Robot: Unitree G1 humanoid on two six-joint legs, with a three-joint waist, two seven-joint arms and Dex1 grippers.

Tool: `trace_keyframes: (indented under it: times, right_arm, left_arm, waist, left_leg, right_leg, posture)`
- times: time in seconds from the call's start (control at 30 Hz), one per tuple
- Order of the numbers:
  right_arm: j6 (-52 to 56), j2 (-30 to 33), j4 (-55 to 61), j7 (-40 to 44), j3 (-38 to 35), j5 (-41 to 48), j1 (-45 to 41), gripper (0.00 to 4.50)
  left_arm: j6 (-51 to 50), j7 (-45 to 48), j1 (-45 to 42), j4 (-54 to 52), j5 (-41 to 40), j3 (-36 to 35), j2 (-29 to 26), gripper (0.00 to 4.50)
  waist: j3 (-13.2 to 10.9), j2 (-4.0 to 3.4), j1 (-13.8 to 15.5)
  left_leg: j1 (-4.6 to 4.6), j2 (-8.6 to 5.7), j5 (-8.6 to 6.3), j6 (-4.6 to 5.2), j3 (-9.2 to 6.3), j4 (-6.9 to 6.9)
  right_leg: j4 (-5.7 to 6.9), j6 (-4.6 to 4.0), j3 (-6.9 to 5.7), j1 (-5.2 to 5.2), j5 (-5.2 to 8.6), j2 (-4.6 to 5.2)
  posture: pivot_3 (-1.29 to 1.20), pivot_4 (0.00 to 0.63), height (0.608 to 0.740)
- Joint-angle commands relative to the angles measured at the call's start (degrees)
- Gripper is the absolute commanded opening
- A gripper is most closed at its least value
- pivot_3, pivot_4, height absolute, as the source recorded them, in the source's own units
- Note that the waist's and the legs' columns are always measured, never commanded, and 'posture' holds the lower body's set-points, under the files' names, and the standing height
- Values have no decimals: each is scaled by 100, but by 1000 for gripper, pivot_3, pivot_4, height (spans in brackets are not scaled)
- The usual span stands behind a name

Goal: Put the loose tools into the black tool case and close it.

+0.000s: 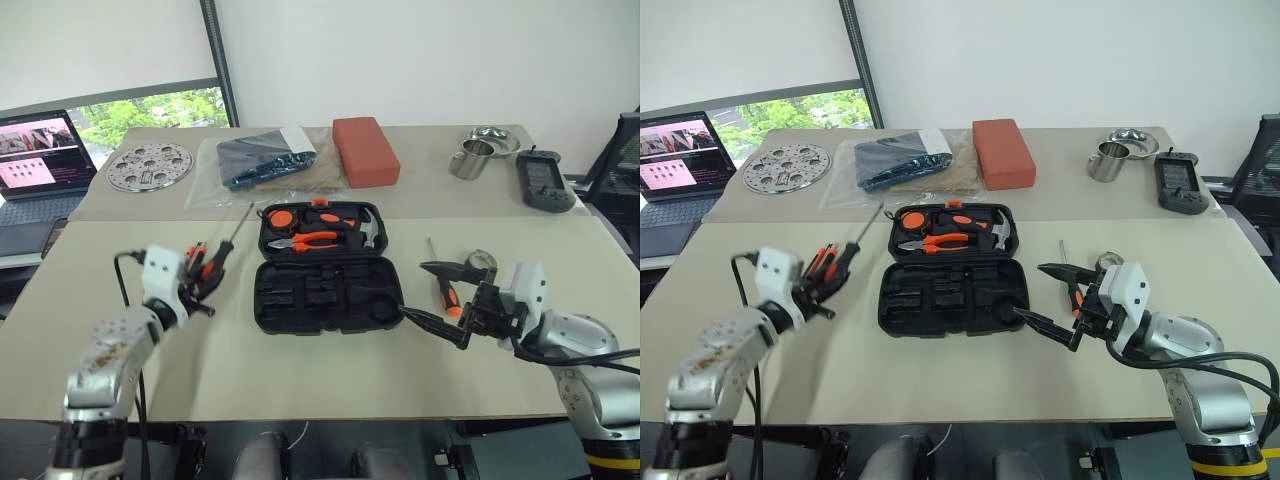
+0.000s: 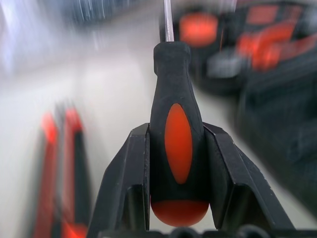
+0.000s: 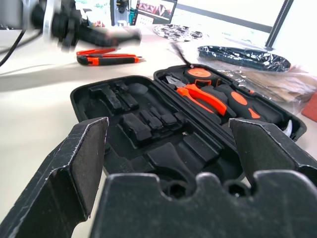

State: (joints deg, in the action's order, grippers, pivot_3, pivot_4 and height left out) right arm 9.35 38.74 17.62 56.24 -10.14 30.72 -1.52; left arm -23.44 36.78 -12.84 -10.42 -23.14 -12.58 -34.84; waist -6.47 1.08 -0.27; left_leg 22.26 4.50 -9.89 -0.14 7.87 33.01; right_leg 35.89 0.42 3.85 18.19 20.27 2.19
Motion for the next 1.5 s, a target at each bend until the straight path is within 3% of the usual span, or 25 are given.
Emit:
trace_keyframes:
  times: [0.03,0.17,0.27,0.47,0.67,1.23,1.5]
  right_arm:
    - [-166,49,-230,132,-230,91,-166,4500]
    - [-215,93,-461,255,-294,55,-207,4500]
    - [-213,103,-423,278,-415,87,-103,4500]
    - [-258,41,-218,172,-639,110,202,4500]
    - [-302,2,-77,-31,-845,17,515,4500]
    - [-242,34,7,-313,-799,-102,538,4500]
    - [-208,40,83,-344,-774,-91,562,4500]
  left_arm:
    - [443,1566,-449,-104,-168,720,-415,962]
    - [1235,2618,-1507,1094,612,1712,-620,962]
    - [1868,3172,-2503,2371,1106,2254,-444,962]
    - [3059,3924,-3726,4505,1885,2888,-39,962]
    - [3587,4425,-4253,5651,2260,3097,230,962]
    - [4058,3613,-4476,6693,2860,3030,438,962]
    - [4006,3891,-4408,6714,2940,3064,423,962]
  waist:
    - [3,-6,4]
    - [1,-12,30]
    - [0,-12,37]
    - [0,-13,28]
    - [-1,-13,10]
    - [-2,-13,-25]
    - [0,-17,-39]
  left_leg:
    - [-1,-3,-1,2,5,0]
    - [-1,-12,1,0,8,1]
    - [2,-16,1,1,5,4]
    - [18,-16,-1,6,6,22]
    - [22,-11,-2,7,7,29]
    - [22,-9,-6,13,1,40]
    - [22,4,-6,13,1,65]
  right_leg:
    - [0,1,2,-1,0,3]
    - [1,4,1,2,2,-5]
    - [4,3,3,5,2,-16]
    - [2,6,9,11,4,-21]
    - [2,8,10,13,5,-23]
    - [20,9,8,14,5,-25]
    - [28,8,8,8,5,-38]
  posture:
    - [0,150,740]
    - [0,150,740]
    - [0,150,740]
    - [0,150,740]
    - [0,150,740]
    - [0,150,740]
    - [0,150,740]
